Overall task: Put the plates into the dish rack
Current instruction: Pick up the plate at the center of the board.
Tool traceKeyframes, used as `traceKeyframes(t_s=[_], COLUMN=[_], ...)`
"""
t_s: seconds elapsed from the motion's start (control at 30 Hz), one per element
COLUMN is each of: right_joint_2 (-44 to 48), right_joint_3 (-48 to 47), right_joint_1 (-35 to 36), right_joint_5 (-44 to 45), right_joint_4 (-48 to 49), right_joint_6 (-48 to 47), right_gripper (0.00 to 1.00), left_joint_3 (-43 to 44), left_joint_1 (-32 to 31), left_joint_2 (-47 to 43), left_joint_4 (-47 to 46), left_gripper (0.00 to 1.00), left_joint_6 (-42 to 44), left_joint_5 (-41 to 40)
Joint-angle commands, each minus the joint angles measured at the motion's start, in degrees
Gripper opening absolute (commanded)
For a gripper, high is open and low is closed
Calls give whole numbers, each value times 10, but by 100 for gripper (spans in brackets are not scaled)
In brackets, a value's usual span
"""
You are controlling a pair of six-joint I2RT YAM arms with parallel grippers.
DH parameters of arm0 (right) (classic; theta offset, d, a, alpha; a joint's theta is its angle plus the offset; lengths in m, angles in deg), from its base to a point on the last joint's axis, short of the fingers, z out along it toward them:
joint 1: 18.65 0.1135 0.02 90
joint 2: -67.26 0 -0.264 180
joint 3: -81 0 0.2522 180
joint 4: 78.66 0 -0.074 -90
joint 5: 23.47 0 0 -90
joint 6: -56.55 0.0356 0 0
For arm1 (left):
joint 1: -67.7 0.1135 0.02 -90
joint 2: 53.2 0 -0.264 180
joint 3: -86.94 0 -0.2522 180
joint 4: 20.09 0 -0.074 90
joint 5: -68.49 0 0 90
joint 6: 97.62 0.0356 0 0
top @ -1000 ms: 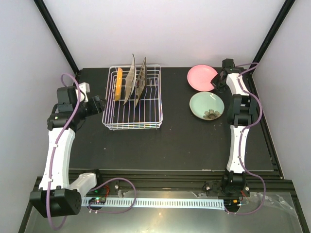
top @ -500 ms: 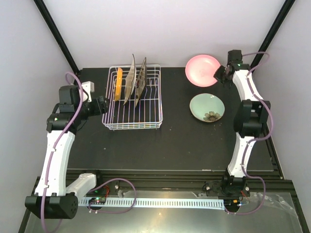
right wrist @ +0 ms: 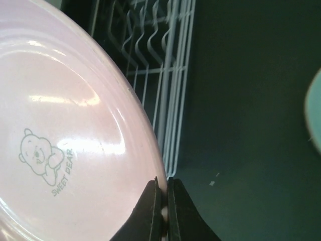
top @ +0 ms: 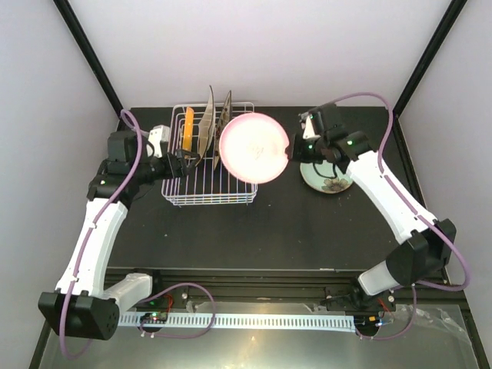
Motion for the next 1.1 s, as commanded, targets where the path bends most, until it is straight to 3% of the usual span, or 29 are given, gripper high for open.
traceKeyframes(t_s=[0.0, 0.47, 0.57, 0.77, 1.07], right_joint_2=[37, 15, 6, -18, -26], right_joint_3=[21, -2, -15, -59, -63], right_joint_1=[57, 117, 118, 118, 119], right_joint_5=[-11, 3, 7, 13, 25], right_joint_4=[-22, -25, -23, -38, -40], right_joint_6=[29, 53, 55, 45, 46], right_gripper=[1, 1, 1, 1, 1], left_joint_3=[-22, -66, -52, -24, 10], left_joint_1=[-8, -14, -13, 10, 36], left_joint_2=[13, -2, -7, -32, -36], left_joint_4=[-65, -72, -44, 24, 60], left_gripper=[87, 90, 90, 91, 92], left_joint_6=[-24, -26, -11, 27, 36], left_joint_5=[80, 116, 89, -38, -68])
